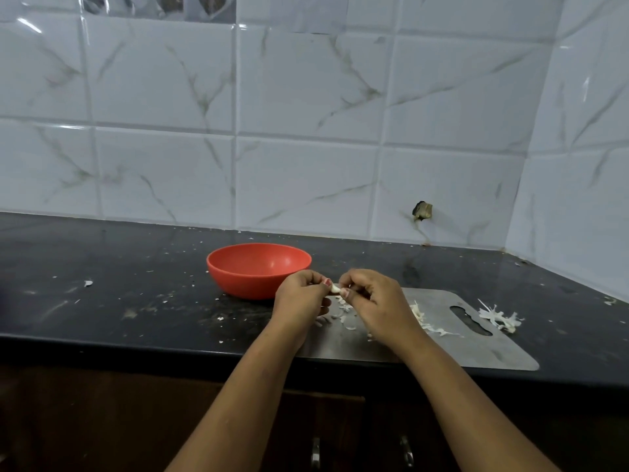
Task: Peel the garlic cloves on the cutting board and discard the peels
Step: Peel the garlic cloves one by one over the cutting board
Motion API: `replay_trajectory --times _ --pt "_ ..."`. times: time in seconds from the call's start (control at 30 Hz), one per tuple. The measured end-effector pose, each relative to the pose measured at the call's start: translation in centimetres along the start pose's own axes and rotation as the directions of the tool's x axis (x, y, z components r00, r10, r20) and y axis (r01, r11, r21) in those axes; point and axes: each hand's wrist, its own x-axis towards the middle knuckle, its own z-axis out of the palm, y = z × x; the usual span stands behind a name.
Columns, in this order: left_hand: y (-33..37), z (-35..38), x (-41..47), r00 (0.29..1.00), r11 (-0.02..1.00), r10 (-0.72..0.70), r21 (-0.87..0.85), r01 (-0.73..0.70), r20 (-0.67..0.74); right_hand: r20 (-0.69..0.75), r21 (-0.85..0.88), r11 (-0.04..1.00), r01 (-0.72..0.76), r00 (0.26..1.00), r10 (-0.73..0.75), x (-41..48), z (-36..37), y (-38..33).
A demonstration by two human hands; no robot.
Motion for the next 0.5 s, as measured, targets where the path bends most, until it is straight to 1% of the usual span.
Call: replay_trajectory --times 0.1,0.2,0.27,0.33,0.5 --pt "-0.04 0.07 0.02 1.000 1.000 0.018 0.010 -0.018 -0.008 -0.011 0.018 0.999 -0.034 0.999 0.035 0.07 -0.03 -0.07" --pt "-0.12 0.14 -0.03 0.998 0.997 0.057 0.058 -0.057 -0.001 -0.039 -0.048 0.997 -0.058 0.998 0.057 0.08 0.04 0.21" --pt "-0.20 0.06 -0.15 0.997 0.994 0.079 0.071 -0.080 0.014 -0.074 -0.090 0.995 -0.051 0.996 0.044 0.01 0.06 0.54" --pt "-0.23 -0.06 -0.29 0.995 0.993 0.093 0.067 -0.094 0.027 -0.093 -0.078 0.996 -0.045 0.995 0.038 0.00 0.00 0.71" --pt "-0.11 -0.35 -0.37 0.995 0.995 0.091 0.045 -0.093 0.038 -0.006 -0.010 0.998 -0.061 0.998 0.061 0.06 0.00 0.35"
